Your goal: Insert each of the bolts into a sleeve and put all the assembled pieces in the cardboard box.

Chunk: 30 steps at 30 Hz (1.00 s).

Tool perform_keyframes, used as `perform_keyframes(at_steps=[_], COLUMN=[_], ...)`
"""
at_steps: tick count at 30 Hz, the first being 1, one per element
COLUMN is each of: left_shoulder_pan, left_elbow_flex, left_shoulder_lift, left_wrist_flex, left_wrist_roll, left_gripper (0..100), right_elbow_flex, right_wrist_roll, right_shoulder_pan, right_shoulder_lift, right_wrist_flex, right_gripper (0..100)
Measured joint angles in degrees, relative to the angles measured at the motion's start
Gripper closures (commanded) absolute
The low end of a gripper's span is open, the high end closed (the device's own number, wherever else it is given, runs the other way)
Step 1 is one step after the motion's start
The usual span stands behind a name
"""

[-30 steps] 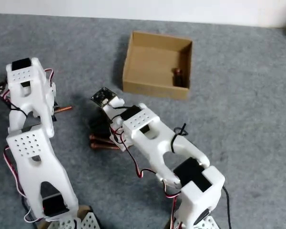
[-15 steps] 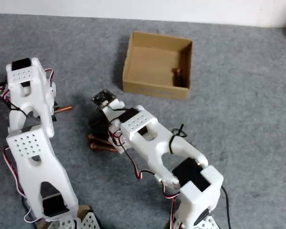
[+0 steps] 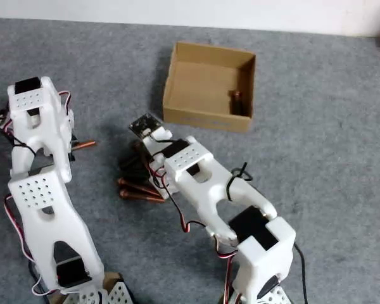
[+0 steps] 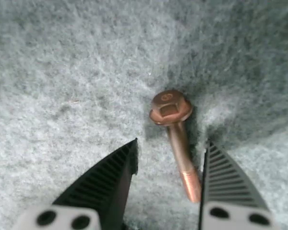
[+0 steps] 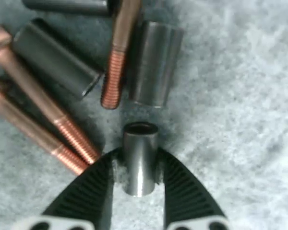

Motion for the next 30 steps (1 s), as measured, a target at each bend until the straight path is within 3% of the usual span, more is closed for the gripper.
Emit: perform_keyframes(at_steps=[6,10,21,24,30], left_shoulder_pan=[-0.3,-0.4,-0.7,1.1,5.3], left_elbow_flex=[-0.1,-0.3,-0.3,0.4,0.9], left_shoulder_lift=[0.4,1.7,1.8,0.2,-9.0], left_wrist_flex=[0.0,-0.6,0.0,0.9,2.4], left_wrist_roll=[0.0,0.0,-0.8,-9.0,-35.1], left_gripper=[81,100,100,100,100], right_elbow_flex=[0.0,0.0,-0.2,-1.6,1.4], right_wrist_roll=[0.0,-0.1,-0.1,-0.1,0.0], right_shoulder_pan=[0.0,0.0,0.6,1.4,4.1], right_shoulder_lift=[0.0,0.0,-0.3,-2.6,-17.0], right_wrist_flex=[0.0,0.0,2.1,4.1,6.0], right_gripper=[99.3,99.3,99.3,99.3,99.3])
